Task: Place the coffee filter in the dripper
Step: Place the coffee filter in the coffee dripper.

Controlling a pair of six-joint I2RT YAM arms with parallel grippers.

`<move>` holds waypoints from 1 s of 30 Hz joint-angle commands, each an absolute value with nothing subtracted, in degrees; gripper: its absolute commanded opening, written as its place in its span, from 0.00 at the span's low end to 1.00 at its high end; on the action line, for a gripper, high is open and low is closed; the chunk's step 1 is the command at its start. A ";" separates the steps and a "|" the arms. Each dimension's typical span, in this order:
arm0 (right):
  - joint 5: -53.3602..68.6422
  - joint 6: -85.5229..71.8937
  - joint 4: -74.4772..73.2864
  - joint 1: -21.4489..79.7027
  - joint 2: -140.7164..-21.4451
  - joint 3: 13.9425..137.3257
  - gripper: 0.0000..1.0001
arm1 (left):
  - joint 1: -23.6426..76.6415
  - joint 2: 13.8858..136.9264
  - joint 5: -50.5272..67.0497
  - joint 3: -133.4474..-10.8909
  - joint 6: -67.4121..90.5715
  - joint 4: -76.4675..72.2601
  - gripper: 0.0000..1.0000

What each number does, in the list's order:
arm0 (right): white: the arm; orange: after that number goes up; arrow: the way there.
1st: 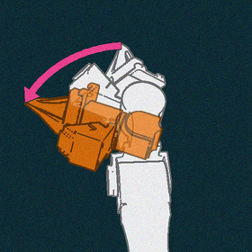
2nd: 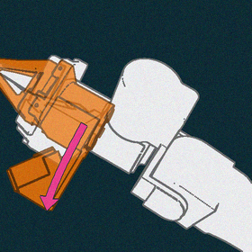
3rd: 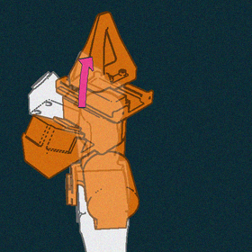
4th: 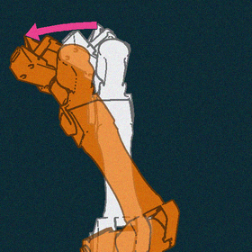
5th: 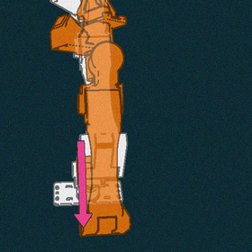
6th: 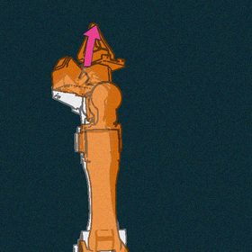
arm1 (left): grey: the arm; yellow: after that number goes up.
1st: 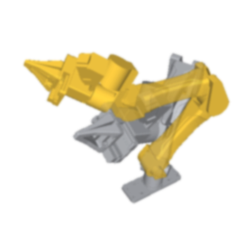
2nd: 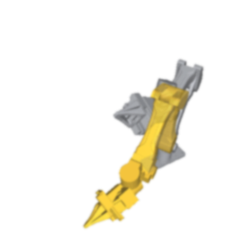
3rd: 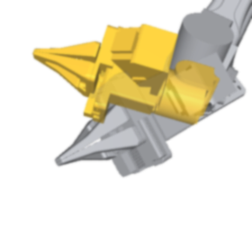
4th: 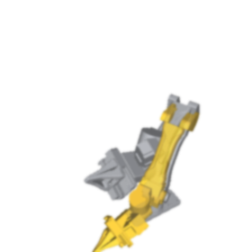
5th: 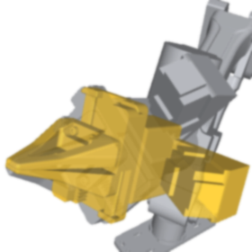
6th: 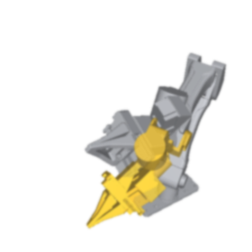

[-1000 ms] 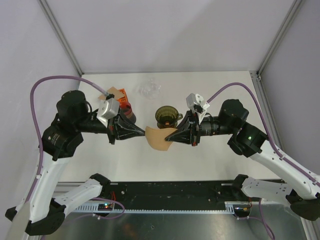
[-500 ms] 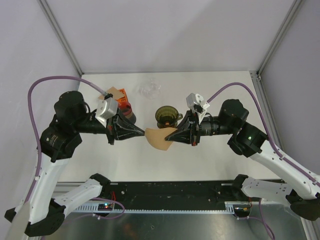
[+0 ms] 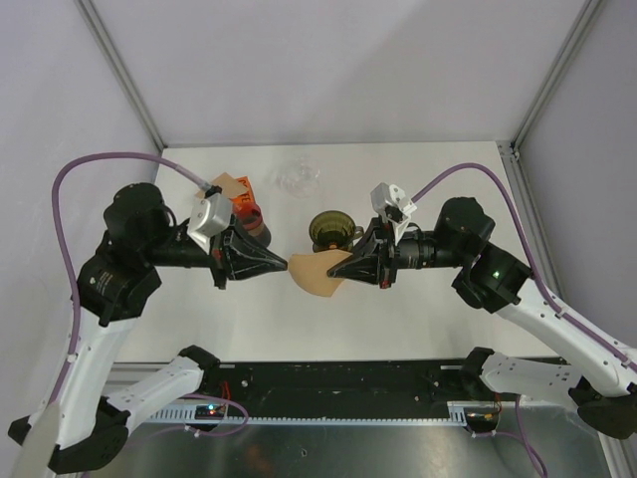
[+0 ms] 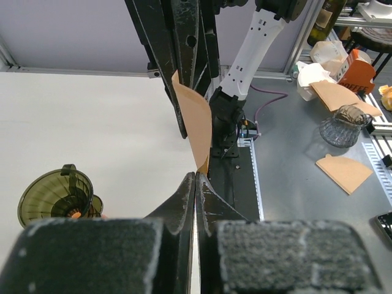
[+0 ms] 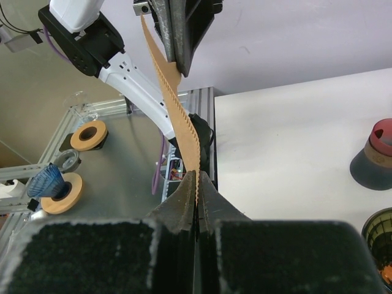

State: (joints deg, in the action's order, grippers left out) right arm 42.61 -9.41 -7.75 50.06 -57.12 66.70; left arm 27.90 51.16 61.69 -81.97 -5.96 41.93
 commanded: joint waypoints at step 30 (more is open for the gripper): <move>41.57 -10.02 -5.81 50.34 -56.16 69.35 0.00 | 28.47 49.14 63.26 -80.39 -6.15 39.19 0.00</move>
